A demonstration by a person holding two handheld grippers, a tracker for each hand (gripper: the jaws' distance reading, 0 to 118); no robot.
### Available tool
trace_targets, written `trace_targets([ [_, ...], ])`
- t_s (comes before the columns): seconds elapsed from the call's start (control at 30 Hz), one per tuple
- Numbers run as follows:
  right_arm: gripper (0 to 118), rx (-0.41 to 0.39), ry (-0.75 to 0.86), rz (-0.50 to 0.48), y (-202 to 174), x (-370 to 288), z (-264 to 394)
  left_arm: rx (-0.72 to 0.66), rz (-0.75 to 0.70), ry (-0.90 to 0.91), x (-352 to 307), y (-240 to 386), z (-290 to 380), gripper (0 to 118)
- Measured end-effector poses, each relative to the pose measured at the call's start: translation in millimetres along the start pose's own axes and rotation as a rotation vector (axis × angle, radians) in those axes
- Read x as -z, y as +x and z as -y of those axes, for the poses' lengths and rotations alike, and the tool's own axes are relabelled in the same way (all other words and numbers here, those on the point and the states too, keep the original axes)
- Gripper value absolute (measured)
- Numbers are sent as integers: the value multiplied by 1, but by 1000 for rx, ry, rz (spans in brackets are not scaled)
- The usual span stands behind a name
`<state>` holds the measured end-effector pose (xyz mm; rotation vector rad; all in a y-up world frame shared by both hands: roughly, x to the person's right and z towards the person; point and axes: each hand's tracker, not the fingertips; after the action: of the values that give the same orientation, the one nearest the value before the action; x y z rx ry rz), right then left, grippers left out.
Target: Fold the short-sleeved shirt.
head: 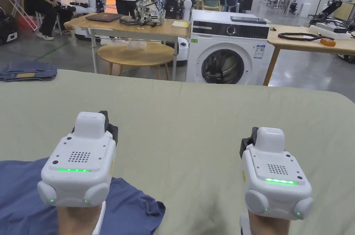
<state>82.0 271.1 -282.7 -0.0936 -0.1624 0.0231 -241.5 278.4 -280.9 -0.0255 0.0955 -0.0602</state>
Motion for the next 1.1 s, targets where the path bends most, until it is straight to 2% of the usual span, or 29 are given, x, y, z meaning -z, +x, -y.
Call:
trace_targets([
  [0.27,0,-3,-22,-1,5,-1,-1,-62,-3,-25,6,-5,-9,0],
  [0.47,0,-3,-41,-13,-2,1,-6,-35,-14,-64,2,-19,-10,0],
  [0.67,0,-18,-60,-63,-33,1,-10,-17,-79,-123,-15,-60,-10,0],
  [0.9,0,-56,-52,-197,-90,-5,-12,18,-200,-208,-43,-123,-10,0],
  [1.1,0,-89,-62,-288,-132,-7,-9,-10,-147,-540,-45,-175,15,0],
])
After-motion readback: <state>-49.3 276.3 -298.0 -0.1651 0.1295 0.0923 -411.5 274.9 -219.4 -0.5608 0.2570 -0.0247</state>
